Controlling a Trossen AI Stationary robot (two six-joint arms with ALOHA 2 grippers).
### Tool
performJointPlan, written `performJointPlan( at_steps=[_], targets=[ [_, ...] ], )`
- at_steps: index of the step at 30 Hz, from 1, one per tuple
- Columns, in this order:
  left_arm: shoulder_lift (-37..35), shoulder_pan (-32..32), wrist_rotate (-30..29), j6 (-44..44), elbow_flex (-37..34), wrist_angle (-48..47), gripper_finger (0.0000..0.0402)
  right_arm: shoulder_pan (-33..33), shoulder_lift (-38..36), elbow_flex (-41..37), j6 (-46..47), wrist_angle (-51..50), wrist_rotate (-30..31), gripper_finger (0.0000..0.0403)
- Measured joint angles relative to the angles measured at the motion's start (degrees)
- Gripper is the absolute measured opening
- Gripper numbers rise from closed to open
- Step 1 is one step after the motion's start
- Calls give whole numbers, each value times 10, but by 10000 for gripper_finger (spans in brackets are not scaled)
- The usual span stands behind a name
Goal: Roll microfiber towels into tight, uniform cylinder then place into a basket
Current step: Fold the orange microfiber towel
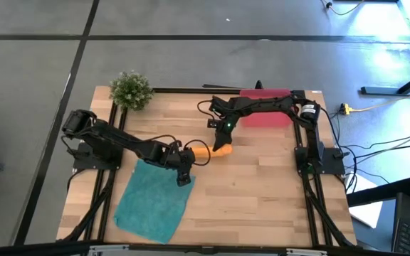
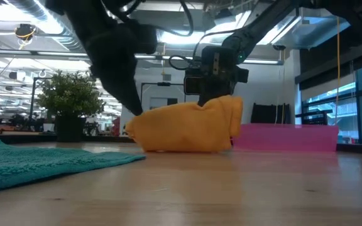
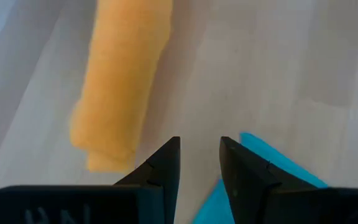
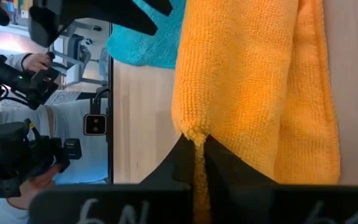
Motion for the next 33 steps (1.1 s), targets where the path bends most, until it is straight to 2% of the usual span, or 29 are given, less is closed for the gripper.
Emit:
performJointPlan(
  at_steps=[9,17,25,33],
  targets=[
    [-2,50,-8,5,0,7,102,0,36,1,0,1,3,12],
    [21,67,6,88,0,45,102,-15,39,1,16,6,14,12],
    [21,87,-3,115,0,47,102,-33,39,1,60,6,11,12],
    [21,88,3,152,0,51,102,-58,39,1,124,17,-30,12]
  ],
)
